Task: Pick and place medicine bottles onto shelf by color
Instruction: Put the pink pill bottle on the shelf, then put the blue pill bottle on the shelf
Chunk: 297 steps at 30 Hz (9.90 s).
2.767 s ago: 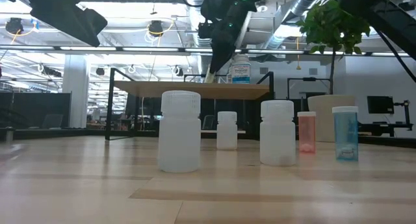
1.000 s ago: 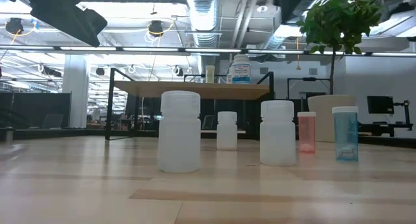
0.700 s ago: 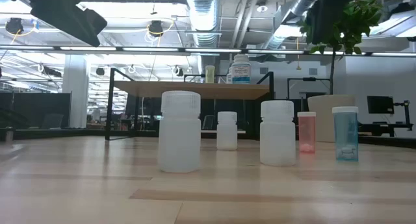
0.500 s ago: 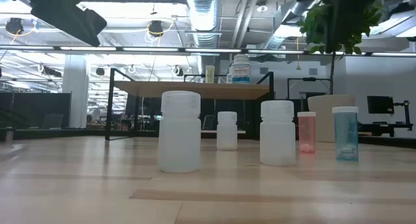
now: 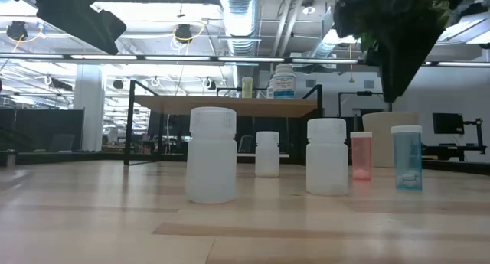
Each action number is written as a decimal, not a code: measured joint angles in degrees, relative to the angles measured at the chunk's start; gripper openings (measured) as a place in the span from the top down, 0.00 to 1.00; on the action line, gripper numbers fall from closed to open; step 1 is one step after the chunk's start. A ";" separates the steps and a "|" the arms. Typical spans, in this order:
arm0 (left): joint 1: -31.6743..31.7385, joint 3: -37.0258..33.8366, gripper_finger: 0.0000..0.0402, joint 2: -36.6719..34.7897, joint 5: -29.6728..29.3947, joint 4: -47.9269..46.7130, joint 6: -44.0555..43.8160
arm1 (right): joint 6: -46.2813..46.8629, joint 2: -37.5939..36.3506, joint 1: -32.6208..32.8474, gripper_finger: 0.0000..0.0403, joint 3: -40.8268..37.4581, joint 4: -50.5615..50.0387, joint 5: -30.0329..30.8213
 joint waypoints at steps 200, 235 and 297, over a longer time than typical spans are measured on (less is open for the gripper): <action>0.00 0.00 0.73 0.00 0.04 -0.26 1.06 | -50.26 31.93 -30.49 0.41 70.58 -12.36 3.16; 0.00 0.00 0.73 0.01 0.02 0.27 0.62 | 8.50 -1.57 10.78 0.41 3.97 -1.32 6.33; 0.00 0.00 0.73 0.01 0.02 0.26 0.62 | 6.68 12.53 7.10 0.73 1.96 12.20 5.75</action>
